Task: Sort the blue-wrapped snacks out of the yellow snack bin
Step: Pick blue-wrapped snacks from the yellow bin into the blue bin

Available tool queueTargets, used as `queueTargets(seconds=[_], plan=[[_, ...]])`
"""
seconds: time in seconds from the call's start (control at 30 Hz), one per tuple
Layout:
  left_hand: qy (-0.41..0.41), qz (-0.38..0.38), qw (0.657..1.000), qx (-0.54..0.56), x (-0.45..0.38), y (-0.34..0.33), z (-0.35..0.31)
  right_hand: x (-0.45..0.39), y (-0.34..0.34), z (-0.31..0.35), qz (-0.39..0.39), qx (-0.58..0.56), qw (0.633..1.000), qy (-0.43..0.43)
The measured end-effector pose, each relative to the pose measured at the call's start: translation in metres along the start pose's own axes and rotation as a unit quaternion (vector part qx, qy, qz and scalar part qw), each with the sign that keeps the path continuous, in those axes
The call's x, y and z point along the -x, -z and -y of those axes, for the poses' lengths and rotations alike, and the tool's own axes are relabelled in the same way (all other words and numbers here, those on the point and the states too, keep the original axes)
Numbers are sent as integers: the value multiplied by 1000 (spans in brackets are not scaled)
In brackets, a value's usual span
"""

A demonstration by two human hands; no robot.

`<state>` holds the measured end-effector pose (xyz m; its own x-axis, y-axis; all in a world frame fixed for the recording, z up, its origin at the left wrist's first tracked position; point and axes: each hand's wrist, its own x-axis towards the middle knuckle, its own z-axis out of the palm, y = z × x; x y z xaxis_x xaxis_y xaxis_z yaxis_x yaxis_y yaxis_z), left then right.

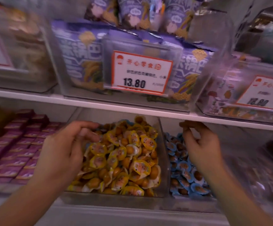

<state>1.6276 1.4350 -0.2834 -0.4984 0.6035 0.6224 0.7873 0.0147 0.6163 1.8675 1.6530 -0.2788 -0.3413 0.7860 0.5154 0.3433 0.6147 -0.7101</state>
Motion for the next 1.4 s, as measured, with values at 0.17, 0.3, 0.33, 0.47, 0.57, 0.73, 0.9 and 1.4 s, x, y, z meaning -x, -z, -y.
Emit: queueTargets(seconds=[0.17,0.3,0.33,0.47,0.57,0.73,0.9,1.4], plan=[[59,-48,995,-71,8,39,8,15,-60,74,195,70,969,137],[50,25,996,-75,16,46,16,-11,-137,101,348,175,907,158],[55,49,994,-79,18,47,20,-21,-156,103,363,197,896,163],[86,94,989,-81,21,49,33,-54,-223,101,452,261,848,87],[87,99,989,-70,19,49,37,-60,-257,94,477,292,828,47],[87,82,990,-71,16,50,42,-70,-273,92,505,287,814,7],[92,86,990,-69,17,50,45,-77,-269,98,553,293,780,20],[35,27,999,-1,11,45,15,-42,-156,115,464,-114,877,-50]])
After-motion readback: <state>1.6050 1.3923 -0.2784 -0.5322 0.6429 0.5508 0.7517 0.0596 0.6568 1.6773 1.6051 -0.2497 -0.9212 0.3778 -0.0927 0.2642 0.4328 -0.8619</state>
